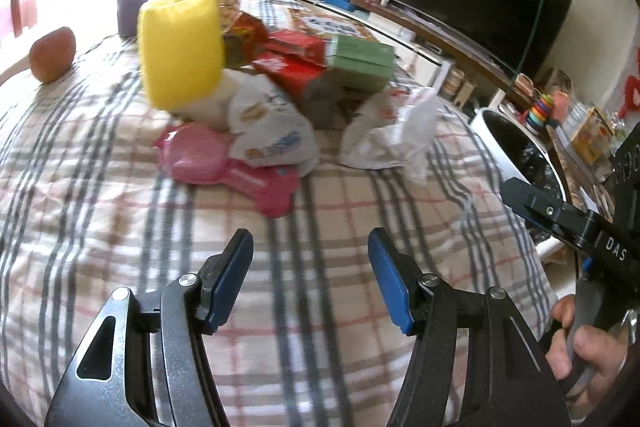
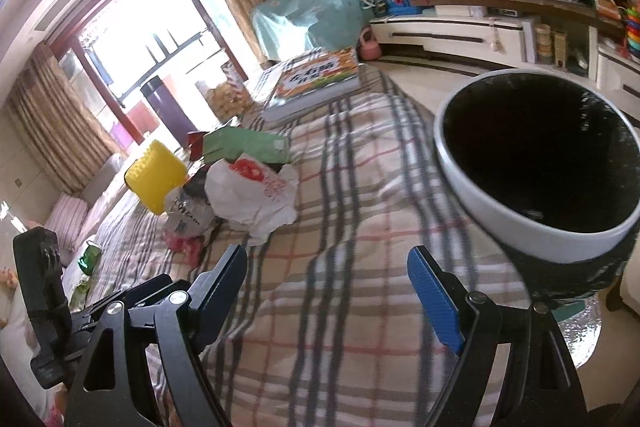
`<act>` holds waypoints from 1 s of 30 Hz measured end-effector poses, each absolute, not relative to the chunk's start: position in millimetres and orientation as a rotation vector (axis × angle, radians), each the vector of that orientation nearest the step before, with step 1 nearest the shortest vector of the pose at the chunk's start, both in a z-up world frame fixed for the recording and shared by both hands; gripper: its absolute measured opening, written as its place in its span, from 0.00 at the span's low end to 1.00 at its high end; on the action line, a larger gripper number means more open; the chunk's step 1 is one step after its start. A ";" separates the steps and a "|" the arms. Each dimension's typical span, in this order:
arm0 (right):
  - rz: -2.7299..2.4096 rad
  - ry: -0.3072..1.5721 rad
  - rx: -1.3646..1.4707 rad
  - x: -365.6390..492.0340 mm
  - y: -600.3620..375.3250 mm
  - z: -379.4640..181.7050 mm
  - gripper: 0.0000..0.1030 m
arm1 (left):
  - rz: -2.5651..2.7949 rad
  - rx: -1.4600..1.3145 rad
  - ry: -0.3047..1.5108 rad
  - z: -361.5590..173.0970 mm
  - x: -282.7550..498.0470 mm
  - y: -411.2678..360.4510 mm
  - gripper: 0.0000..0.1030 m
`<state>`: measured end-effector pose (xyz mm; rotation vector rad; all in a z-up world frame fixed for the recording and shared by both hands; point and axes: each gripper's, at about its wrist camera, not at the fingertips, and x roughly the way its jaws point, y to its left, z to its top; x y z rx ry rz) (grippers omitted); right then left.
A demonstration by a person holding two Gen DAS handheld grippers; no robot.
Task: Collect trash
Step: 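Grasp the red-printed white plastic bag with the right tool while the left tool grasps crumpled white paper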
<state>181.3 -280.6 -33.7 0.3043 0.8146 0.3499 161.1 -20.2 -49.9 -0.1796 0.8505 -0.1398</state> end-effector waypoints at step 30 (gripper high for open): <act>0.459 0.836 0.198 232.4 -209.9 -50.5 0.46 | -0.164 -0.130 0.823 -44.9 217.8 -9.1 0.29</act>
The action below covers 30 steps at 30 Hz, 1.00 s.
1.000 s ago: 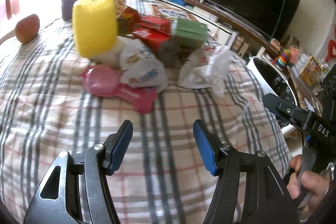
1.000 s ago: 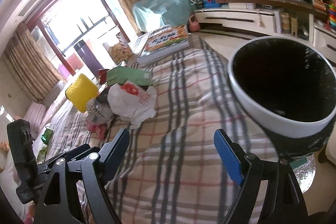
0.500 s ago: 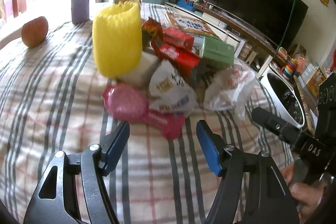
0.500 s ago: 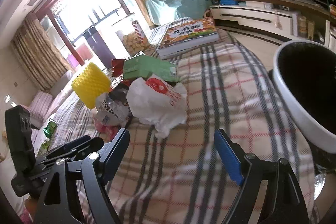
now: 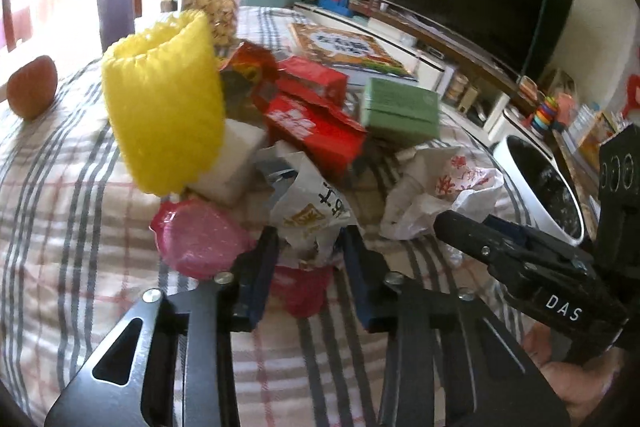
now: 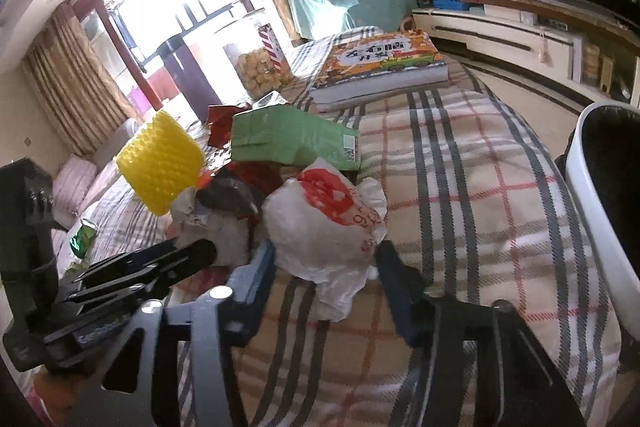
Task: Collect trash
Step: 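Grasp the red-printed white plastic bag with the right tool while the left tool grasps crumpled white paper, then carry the white bag and crumpled paper with both tools over the bin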
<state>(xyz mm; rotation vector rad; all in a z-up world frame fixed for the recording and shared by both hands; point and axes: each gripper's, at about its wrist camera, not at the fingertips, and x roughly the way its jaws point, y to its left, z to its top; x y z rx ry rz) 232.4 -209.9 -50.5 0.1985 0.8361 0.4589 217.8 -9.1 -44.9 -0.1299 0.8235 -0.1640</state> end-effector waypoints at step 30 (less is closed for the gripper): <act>0.309 0.744 0.342 169.5 -323.8 -18.6 0.40 | -0.424 -0.056 0.778 -16.6 177.6 -110.6 0.23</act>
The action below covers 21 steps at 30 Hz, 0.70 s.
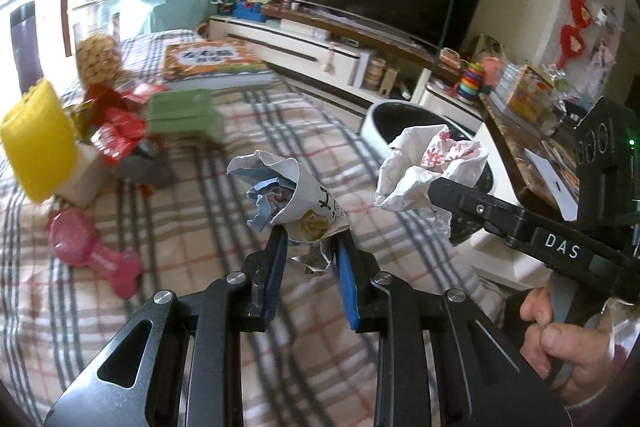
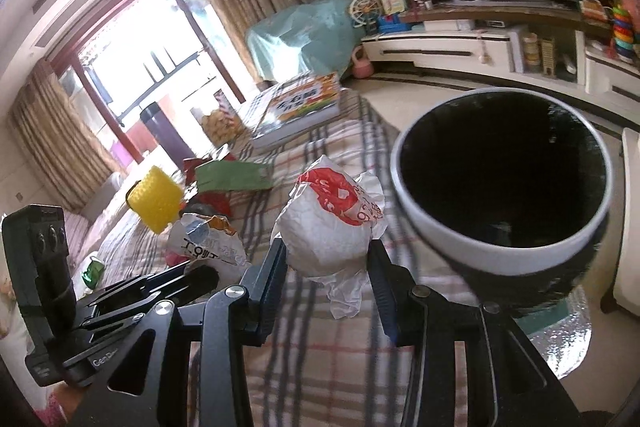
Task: Collect trash
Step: 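Carry the white bag and crumpled paper with both tools over the bin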
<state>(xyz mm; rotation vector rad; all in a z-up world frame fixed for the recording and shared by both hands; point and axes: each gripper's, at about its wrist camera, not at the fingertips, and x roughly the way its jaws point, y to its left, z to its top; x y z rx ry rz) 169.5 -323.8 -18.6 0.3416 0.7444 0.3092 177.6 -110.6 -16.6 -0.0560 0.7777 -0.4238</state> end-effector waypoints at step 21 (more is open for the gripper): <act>0.179 0.692 0.399 160.1 -396.7 -9.4 0.41 | -0.544 0.009 0.759 -2.2 192.0 -183.6 0.23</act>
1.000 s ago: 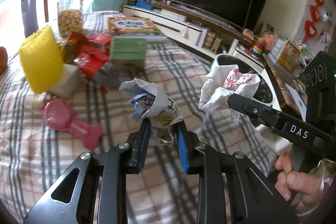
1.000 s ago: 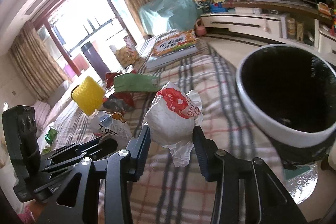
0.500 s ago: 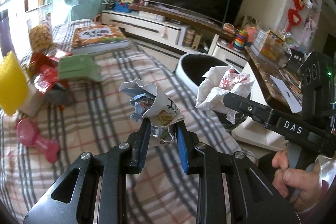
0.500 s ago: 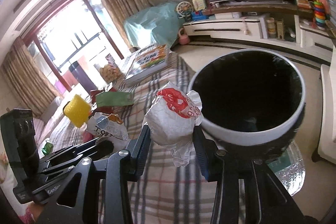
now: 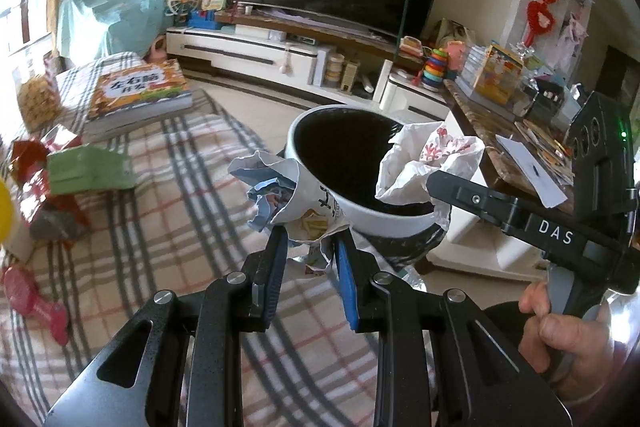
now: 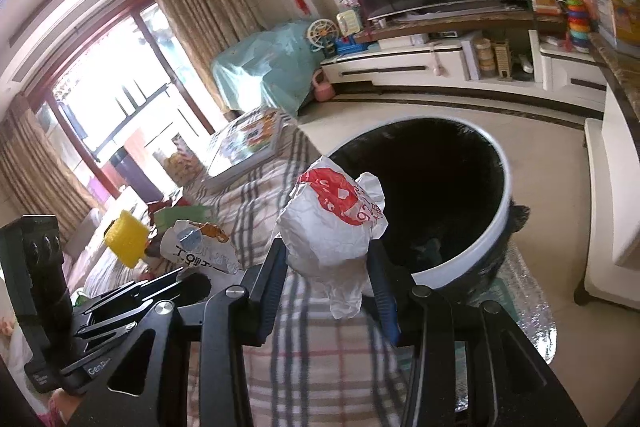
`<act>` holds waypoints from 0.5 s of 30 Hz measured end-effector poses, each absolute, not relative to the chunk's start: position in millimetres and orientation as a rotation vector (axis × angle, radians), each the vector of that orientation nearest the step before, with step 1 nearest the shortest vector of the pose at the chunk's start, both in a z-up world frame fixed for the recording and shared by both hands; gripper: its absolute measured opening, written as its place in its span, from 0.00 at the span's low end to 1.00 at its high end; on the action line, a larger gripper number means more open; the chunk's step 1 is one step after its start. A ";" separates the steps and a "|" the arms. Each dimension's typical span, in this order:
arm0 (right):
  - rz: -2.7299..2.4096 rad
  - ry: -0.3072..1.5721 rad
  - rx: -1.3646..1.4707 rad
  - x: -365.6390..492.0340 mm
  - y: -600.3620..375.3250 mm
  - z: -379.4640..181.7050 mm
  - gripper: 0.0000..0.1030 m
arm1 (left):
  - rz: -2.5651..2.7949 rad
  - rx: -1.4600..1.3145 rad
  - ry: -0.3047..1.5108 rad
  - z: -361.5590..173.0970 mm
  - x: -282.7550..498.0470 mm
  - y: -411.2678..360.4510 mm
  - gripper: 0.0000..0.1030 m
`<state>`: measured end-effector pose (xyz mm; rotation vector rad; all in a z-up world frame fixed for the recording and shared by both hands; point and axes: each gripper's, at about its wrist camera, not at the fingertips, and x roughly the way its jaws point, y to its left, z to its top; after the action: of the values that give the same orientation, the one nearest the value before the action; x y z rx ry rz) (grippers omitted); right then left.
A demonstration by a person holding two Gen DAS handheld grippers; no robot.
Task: Collect trash
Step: 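Carry the white bag and crumpled paper with both tools over the bin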
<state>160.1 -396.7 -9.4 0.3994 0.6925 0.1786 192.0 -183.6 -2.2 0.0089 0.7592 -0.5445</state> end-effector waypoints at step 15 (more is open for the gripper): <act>0.105 0.682 0.411 173.2 -437.7 -6.8 0.41 | -0.604 0.060 0.741 6.4 213.7 -232.4 0.23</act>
<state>173.2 -437.7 -6.8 0.4111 0.6817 0.1053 213.7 -232.4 6.4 0.0600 0.7407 -0.6041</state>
